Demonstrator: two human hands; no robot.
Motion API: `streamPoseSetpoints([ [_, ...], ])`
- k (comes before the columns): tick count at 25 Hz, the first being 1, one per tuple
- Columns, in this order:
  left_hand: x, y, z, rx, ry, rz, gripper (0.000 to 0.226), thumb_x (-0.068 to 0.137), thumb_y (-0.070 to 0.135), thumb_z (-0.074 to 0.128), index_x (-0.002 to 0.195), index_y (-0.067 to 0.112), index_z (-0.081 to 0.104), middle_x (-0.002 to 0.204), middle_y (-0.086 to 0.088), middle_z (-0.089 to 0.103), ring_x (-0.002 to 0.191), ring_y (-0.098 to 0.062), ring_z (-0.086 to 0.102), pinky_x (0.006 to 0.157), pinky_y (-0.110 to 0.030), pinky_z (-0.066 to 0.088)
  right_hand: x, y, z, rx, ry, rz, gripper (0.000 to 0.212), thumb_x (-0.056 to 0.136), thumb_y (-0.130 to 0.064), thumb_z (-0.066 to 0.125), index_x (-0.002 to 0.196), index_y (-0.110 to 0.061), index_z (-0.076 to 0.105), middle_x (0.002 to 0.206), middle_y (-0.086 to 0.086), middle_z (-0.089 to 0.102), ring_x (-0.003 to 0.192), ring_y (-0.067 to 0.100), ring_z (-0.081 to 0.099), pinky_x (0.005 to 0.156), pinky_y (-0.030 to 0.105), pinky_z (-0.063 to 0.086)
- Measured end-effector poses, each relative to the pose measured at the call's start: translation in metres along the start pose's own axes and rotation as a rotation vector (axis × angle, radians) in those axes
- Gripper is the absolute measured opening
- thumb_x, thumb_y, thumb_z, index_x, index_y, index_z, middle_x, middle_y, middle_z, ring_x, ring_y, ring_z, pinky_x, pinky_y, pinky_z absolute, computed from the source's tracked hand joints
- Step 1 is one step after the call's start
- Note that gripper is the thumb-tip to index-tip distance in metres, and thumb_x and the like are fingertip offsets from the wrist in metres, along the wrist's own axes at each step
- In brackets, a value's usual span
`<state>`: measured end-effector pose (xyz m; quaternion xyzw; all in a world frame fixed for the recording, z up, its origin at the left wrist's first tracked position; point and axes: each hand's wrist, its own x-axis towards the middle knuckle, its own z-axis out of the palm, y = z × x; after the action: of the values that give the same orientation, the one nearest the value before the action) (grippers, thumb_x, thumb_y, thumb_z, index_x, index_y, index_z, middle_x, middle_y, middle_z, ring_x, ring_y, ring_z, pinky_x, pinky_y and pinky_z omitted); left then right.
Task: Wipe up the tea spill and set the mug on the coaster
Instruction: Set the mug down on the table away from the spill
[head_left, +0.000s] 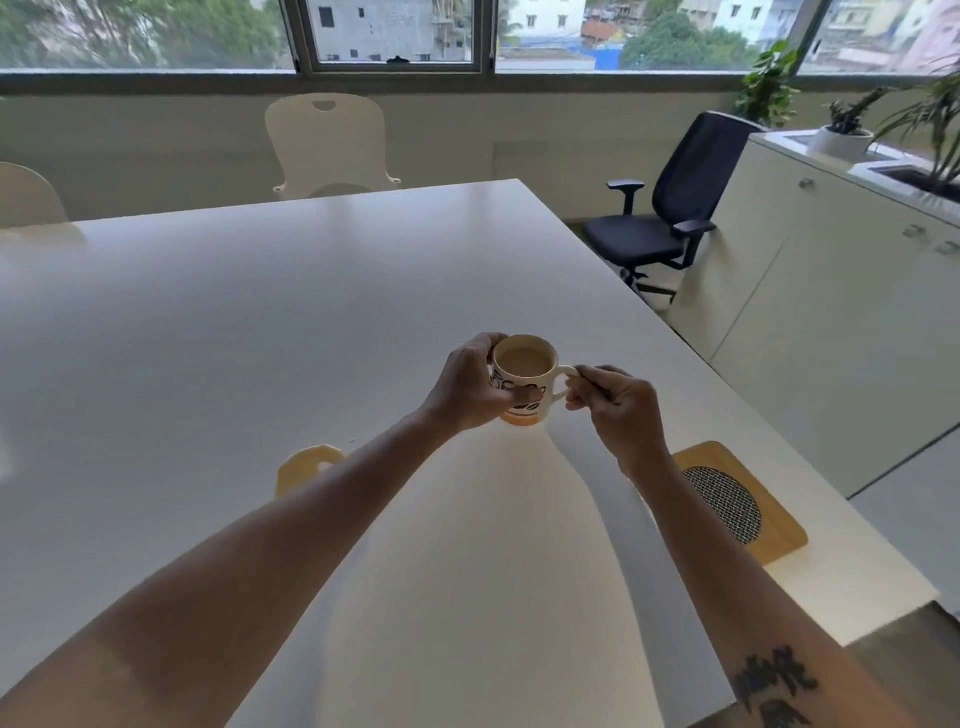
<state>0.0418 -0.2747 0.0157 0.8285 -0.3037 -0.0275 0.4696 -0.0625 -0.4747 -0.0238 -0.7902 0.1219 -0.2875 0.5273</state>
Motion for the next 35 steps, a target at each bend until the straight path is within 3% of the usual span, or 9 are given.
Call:
streamPoseSetpoints([
  [4, 0.004, -0.004, 0.01, -0.009, -0.012, -0.026, 0.079, 0.067, 0.026, 0.102, 0.135, 0.01, 0.065, 0.122, -0.004, 0.075, 0.113, -0.021, 0.071, 0.097, -0.043, 0.061, 0.001, 0.009, -0.003, 0.007, 0.011, 0.023, 0.017, 0.098, -0.004, 0.073, 0.113, -0.001, 0.081, 0.095, 0.01, 0.078, 0.073, 0.025, 0.077, 0.071, 0.015, 0.058],
  [12, 0.006, -0.011, 0.013, -0.016, -0.006, -0.03, 0.082, 0.066, 0.027, 0.102, 0.136, 0.01, 0.064, 0.124, -0.003, 0.074, 0.114, -0.019, 0.07, 0.097, -0.039, 0.06, 0.004, 0.019, 0.002, 0.012, 0.003, 0.037, 0.018, 0.098, -0.005, 0.074, 0.114, -0.001, 0.081, 0.096, 0.009, 0.078, 0.07, 0.015, 0.076, 0.071, 0.016, 0.059],
  [18, 0.003, -0.012, 0.017, -0.029, 0.0, -0.023, 0.084, 0.068, 0.026, 0.102, 0.14, 0.008, 0.061, 0.129, -0.006, 0.073, 0.118, -0.021, 0.069, 0.099, -0.041, 0.06, 0.002, 0.022, 0.002, 0.046, -0.001, 0.096, 0.018, 0.099, -0.01, 0.074, 0.114, -0.007, 0.082, 0.098, 0.004, 0.079, 0.074, 0.018, 0.078, 0.071, 0.015, 0.058],
  [22, -0.002, -0.014, 0.016, -0.025, -0.047, -0.018, 0.088, 0.075, 0.027, 0.098, 0.148, 0.004, 0.054, 0.139, -0.011, 0.068, 0.128, -0.025, 0.065, 0.105, -0.046, 0.058, -0.001, 0.02, 0.001, 0.024, -0.013, 0.134, 0.021, 0.1, -0.019, 0.075, 0.119, -0.013, 0.08, 0.103, 0.001, 0.08, 0.078, 0.015, 0.08, 0.073, 0.024, 0.064],
  [24, -0.006, -0.016, 0.012, 0.028, -0.074, -0.019, 0.095, 0.083, 0.038, 0.091, 0.158, 0.002, 0.044, 0.154, -0.015, 0.058, 0.143, -0.028, 0.055, 0.118, -0.045, 0.049, -0.002, 0.019, 0.0, -0.014, -0.001, 0.143, 0.027, 0.102, -0.029, 0.071, 0.125, -0.017, 0.077, 0.111, 0.0, 0.078, 0.087, 0.015, 0.079, 0.077, 0.026, 0.065],
  [27, -0.01, -0.024, -0.001, 0.113, -0.06, -0.038, 0.094, 0.098, 0.055, 0.068, 0.167, 0.004, 0.028, 0.174, -0.016, 0.032, 0.163, -0.031, 0.027, 0.132, -0.05, 0.026, -0.001, 0.018, -0.003, -0.099, 0.016, 0.108, 0.039, 0.109, -0.038, 0.055, 0.139, -0.017, 0.069, 0.132, 0.002, 0.069, 0.116, 0.016, 0.07, 0.094, 0.032, 0.062],
  [29, -0.013, -0.03, -0.015, 0.141, -0.042, -0.057, 0.092, 0.102, 0.061, 0.056, 0.17, 0.01, 0.021, 0.18, -0.012, 0.013, 0.168, -0.029, 0.004, 0.134, -0.058, 0.009, -0.001, 0.016, -0.006, -0.194, 0.026, 0.044, 0.046, 0.11, -0.041, 0.048, 0.144, -0.016, 0.063, 0.14, 0.002, 0.064, 0.128, 0.012, 0.059, 0.104, 0.028, 0.054],
  [31, -0.016, -0.039, -0.033, 0.193, -0.026, -0.042, 0.092, 0.103, 0.066, 0.046, 0.172, 0.014, 0.014, 0.181, -0.009, -0.003, 0.167, -0.026, -0.012, 0.133, -0.055, -0.007, 0.0, 0.014, -0.007, -0.326, 0.032, -0.02, 0.051, 0.11, -0.044, 0.043, 0.15, -0.016, 0.057, 0.15, 0.003, 0.057, 0.138, 0.011, 0.048, 0.112, 0.029, 0.046],
  [35, -0.03, -0.056, -0.079, 0.408, 0.019, -0.001, 0.095, 0.105, 0.07, 0.034, 0.172, 0.012, 0.002, 0.179, -0.009, -0.019, 0.164, -0.025, -0.025, 0.129, -0.052, -0.015, 0.005, 0.004, -0.005, -0.587, 0.004, -0.122, 0.064, 0.108, -0.048, 0.036, 0.162, -0.014, 0.037, 0.172, 0.008, 0.032, 0.16, 0.025, 0.025, 0.125, 0.042, 0.027],
])
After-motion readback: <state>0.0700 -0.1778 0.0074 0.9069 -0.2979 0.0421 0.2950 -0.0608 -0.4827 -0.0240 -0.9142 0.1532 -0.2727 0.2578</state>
